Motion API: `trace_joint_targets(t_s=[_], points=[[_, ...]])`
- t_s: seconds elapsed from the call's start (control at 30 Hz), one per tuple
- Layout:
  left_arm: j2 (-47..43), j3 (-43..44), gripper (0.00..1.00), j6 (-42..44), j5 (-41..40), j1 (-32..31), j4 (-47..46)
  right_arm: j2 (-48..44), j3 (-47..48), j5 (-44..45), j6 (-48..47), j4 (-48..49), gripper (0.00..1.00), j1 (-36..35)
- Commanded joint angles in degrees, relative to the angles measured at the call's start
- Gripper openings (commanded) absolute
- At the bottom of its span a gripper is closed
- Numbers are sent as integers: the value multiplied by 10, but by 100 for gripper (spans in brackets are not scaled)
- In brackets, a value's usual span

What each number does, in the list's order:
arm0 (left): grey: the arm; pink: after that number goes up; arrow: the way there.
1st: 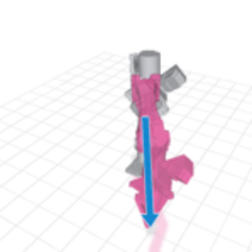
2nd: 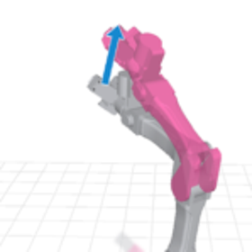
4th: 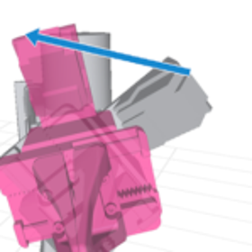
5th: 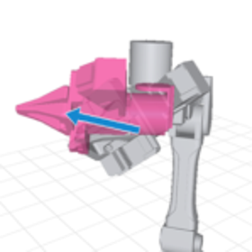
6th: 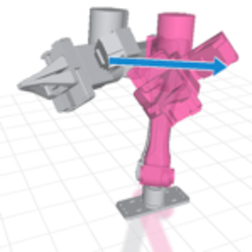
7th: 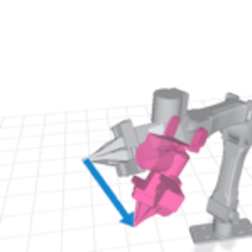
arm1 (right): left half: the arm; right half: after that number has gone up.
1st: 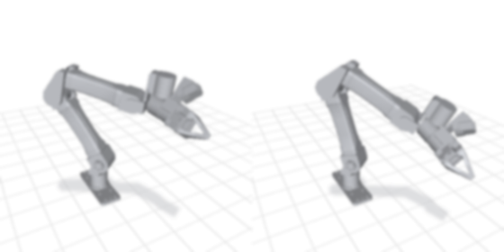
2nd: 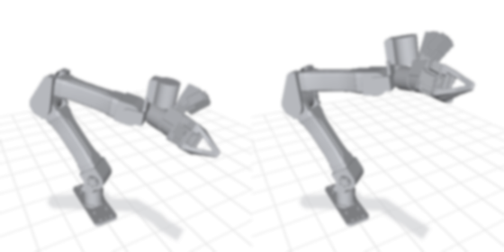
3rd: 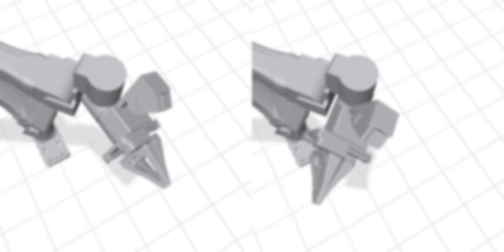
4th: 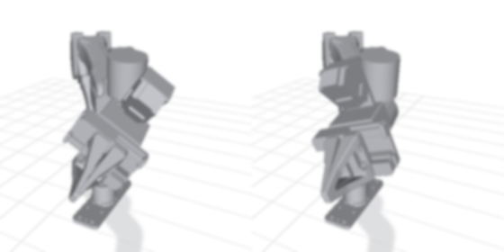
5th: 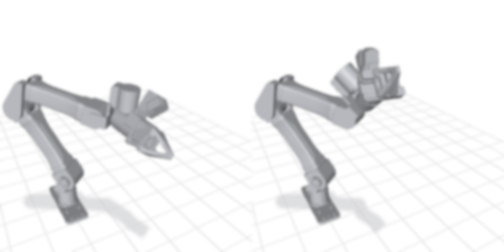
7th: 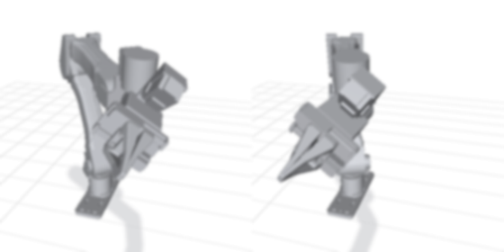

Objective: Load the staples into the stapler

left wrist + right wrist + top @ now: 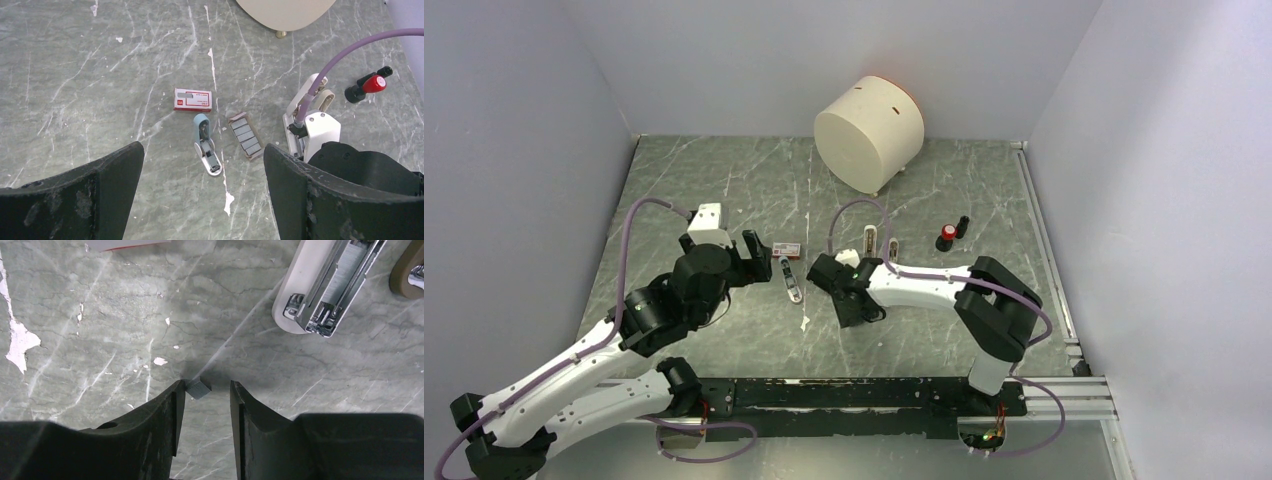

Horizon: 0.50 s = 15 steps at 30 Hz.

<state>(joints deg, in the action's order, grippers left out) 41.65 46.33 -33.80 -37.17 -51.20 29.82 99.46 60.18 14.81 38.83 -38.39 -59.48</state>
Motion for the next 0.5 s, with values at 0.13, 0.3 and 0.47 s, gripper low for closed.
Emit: trace_joint_targets(t_s=[0.13,0.3,0.47], points=[[0,8,94,4,3,3,-12,-28,-29,9,26,-23,42,-2],[-2,7,94,4,3,3,-13,-42,-35,-2,19,6,37,-1],[-2,9,94,5,3,3,-11,-47,-40,-16,11,48,41,2]])
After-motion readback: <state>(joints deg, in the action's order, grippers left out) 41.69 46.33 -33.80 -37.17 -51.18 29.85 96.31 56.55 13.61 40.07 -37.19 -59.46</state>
